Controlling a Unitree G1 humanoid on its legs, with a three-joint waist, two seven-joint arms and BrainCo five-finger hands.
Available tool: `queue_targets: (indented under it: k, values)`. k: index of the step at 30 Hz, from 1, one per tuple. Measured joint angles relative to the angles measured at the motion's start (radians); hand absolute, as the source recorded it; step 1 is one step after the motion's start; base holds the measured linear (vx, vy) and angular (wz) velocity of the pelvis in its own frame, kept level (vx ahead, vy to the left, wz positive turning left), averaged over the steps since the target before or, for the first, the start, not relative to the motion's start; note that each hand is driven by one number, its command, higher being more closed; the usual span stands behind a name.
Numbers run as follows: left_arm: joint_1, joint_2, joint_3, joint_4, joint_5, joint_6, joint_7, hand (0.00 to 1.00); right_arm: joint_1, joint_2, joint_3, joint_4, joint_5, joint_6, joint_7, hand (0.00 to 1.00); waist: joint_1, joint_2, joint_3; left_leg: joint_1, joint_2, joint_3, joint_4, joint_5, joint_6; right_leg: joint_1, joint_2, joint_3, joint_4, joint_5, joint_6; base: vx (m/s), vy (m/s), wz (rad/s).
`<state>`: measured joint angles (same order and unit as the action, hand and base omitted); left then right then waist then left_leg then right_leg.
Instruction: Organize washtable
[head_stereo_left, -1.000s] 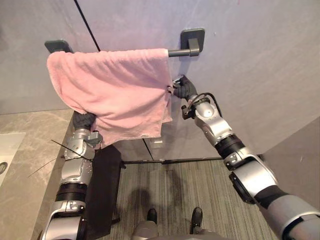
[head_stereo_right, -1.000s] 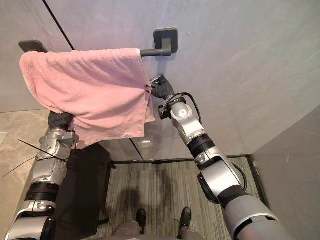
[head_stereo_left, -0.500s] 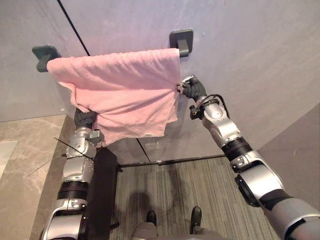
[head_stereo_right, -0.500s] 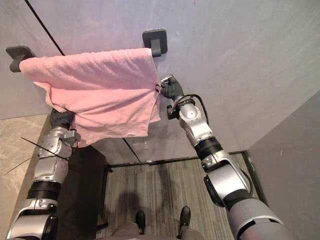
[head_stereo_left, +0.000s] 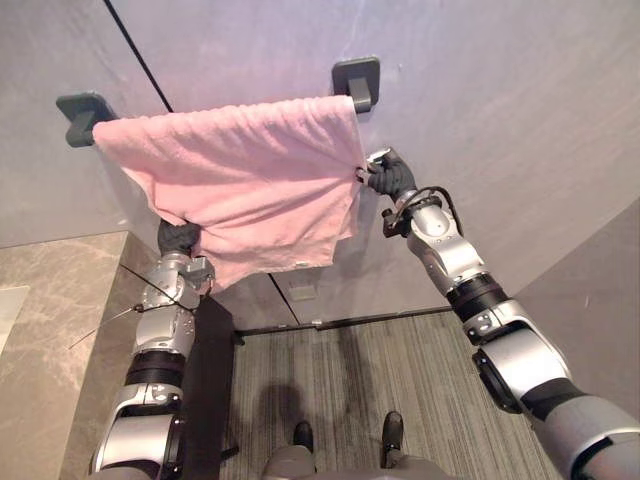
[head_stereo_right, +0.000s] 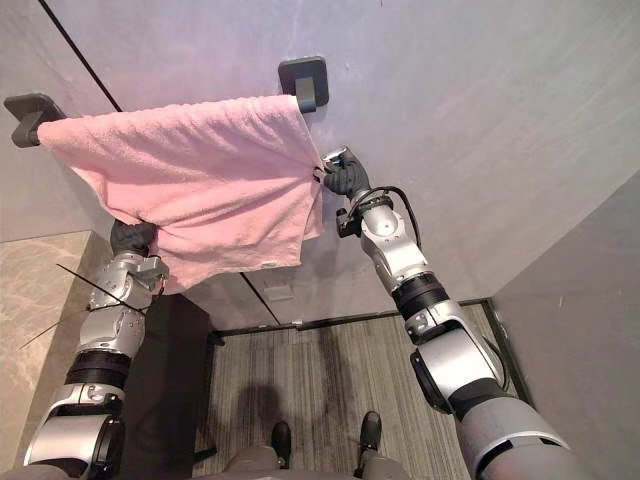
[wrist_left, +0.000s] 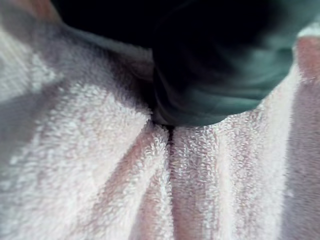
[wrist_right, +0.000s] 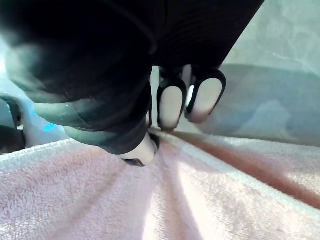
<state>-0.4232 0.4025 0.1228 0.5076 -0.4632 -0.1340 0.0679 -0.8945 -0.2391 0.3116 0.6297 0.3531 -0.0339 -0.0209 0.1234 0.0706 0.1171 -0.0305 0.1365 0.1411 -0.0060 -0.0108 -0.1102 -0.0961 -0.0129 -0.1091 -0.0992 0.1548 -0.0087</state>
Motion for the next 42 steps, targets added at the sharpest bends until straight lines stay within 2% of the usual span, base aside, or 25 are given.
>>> queue_targets:
  k: [19, 20, 23, 24, 29, 33, 42]
  values:
    - [-0.018, -0.025, 0.081, 0.076, 0.002, 0.0, 0.001, 1.0, 0.011, -0.002, 0.025, -0.027, 0.0, 0.0, 0.005, 1.0, 0.003, 0.0, 0.001, -0.008, -0.001, -0.004, -0.005, 0.002, 0.003, 0.002, -0.001, -0.009, 0.0, 0.0, 0.0, 0.0, 0.0, 0.01]
    - [-0.018, -0.026, 0.081, 0.081, 0.003, 0.0, 0.001, 0.0, 0.016, -0.002, 0.026, -0.029, 0.0, 0.0, 0.005, 1.0, 0.003, 0.0, 0.001, -0.005, 0.0, -0.004, -0.01, 0.002, 0.003, 0.002, 0.0, -0.009, 0.0, 0.0, 0.0, 0.0, 0.0, 0.0]
    - [-0.017, -0.026, 0.087, 0.085, 0.002, 0.0, 0.004, 0.0, 0.03, -0.002, 0.026, -0.042, 0.0, 0.0, 0.005, 1.0, 0.003, 0.0, 0.001, -0.004, 0.0, -0.004, -0.012, 0.003, 0.004, 0.002, 0.0, -0.008, 0.0, 0.0, 0.0, 0.0, 0.0, 0.0]
    - [-0.017, -0.025, 0.091, 0.091, 0.002, 0.0, 0.009, 0.0, 0.031, -0.005, 0.026, -0.043, 0.0, 0.0, 0.005, 0.0, 0.003, 0.0, 0.001, -0.002, 0.0, -0.004, -0.013, 0.003, 0.004, 0.002, 0.0, -0.007, 0.0, 0.0, 0.0, 0.0, 0.0, -0.04]
    - [0.006, -0.025, 0.114, 0.092, 0.003, 0.0, 0.025, 0.0, 0.034, -0.026, 0.025, -0.044, 0.003, 0.0, 0.004, 0.0, 0.003, 0.0, 0.001, 0.008, -0.001, -0.003, -0.012, 0.003, 0.004, 0.004, 0.0, -0.005, 0.0, 0.0, 0.0, 0.0, 0.0, -0.01]
    - [0.023, -0.019, 0.12, 0.086, -0.016, 0.0, 0.019, 0.0, 0.082, -0.078, 0.023, -0.094, 0.035, 0.0, 0.006, 0.0, 0.007, 0.0, 0.0, 0.009, -0.001, -0.004, -0.011, 0.003, 0.004, 0.006, -0.001, -0.007, 0.0, 0.0, 0.0, 0.0, 0.0, 0.0]
    - [0.055, 0.068, 0.125, 0.029, -0.075, -0.008, -0.018, 0.0, 0.221, -0.178, -0.006, -0.221, 0.092, 0.0, 0.05, 0.0, 0.002, 0.001, -0.001, 0.012, -0.001, -0.013, -0.003, 0.003, 0.004, 0.025, -0.002, -0.013, -0.003, 0.0, 0.0, -0.02, 0.015, 0.02]
